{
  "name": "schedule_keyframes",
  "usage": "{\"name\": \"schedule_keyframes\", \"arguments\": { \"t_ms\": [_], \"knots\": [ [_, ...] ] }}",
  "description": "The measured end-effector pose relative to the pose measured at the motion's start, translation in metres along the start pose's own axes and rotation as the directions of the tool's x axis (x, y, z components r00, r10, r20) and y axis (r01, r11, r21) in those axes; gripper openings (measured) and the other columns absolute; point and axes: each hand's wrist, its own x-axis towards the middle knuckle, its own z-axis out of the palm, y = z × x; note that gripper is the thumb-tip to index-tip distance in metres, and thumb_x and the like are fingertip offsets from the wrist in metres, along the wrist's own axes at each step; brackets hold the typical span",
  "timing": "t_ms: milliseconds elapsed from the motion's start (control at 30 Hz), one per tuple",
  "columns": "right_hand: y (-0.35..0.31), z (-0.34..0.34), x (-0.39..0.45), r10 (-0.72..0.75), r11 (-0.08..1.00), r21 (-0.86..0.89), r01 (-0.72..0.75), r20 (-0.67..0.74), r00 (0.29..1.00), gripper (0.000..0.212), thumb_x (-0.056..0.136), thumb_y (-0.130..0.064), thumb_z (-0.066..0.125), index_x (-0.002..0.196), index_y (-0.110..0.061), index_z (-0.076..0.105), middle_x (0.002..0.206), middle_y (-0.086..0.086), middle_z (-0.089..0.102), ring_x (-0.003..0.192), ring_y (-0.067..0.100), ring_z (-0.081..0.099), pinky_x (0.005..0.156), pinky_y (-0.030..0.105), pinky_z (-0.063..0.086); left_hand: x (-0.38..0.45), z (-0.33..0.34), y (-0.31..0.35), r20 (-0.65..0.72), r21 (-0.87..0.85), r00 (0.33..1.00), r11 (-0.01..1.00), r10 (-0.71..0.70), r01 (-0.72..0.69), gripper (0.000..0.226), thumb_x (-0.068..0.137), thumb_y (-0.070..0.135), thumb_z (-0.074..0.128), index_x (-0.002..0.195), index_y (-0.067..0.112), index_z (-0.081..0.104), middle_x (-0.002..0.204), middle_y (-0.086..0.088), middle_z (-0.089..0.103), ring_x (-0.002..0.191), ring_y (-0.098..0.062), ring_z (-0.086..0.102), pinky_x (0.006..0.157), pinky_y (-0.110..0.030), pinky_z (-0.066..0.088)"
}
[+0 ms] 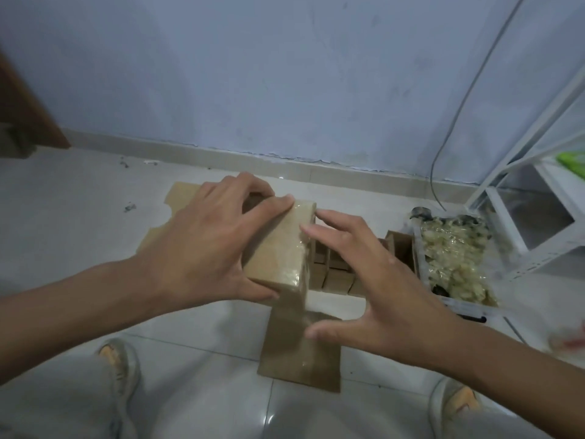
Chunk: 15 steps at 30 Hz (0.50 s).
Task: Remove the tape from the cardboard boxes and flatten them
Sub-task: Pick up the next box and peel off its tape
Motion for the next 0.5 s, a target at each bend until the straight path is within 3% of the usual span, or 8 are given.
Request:
{"name": "schedule_keyframes", "arguments": {
  "t_ms": [133,267,400,500],
  "knots": [
    [-0.003,0.008,0.001,0.003,1.000,-0.031,-0.005,-0.050,0.999,0.100,0.073,-0.068,0.080,0.155,-0.050,0.026,0.164,-0.014,0.015,0.138,0.009,0.044,0.102,0.043,0.057,-0.002,-0.008,0.016,-0.003,0.013,0.999,0.999,-0.041,0.041,0.114,0.059,0.086,0.061,0.151,0.020,0.046,0.132,-0.007,0.049,0.111,-0.022,0.047,0.093,-0.039,0.040],
    [-0.003,0.011,0.005,-0.033,0.999,-0.007,0.033,-0.091,0.995,0.090,0.076,-0.062,0.080,0.152,-0.053,0.033,0.167,-0.009,0.011,0.145,0.014,0.039,0.108,0.046,0.053,-0.004,-0.009,0.027,0.001,0.085,1.000,0.996,-0.008,0.008,0.111,0.064,0.086,0.063,0.149,0.016,0.048,0.131,-0.009,0.051,0.113,-0.028,0.051,0.093,-0.044,0.043],
    [-0.001,0.008,0.008,-0.077,0.997,0.016,0.078,-0.064,0.995,0.073,0.078,-0.054,0.084,0.142,-0.042,0.052,0.164,-0.005,0.019,0.145,0.012,0.039,0.114,0.035,0.046,-0.005,-0.006,0.028,0.022,0.090,0.999,0.995,0.041,-0.043,0.113,0.063,0.086,0.069,0.149,0.018,0.047,0.133,-0.007,0.050,0.115,-0.027,0.051,0.094,-0.043,0.044],
    [0.000,0.007,0.007,-0.065,0.988,0.137,0.067,-0.019,0.998,0.058,0.077,-0.048,0.085,0.128,-0.044,0.056,0.154,-0.010,0.025,0.141,0.007,0.039,0.106,0.028,0.050,-0.010,-0.004,0.021,0.086,0.011,0.996,1.000,0.003,-0.004,0.119,0.062,0.090,0.067,0.155,0.023,0.037,0.139,0.001,0.048,0.118,-0.021,0.051,0.095,-0.038,0.042]
  ]
}}
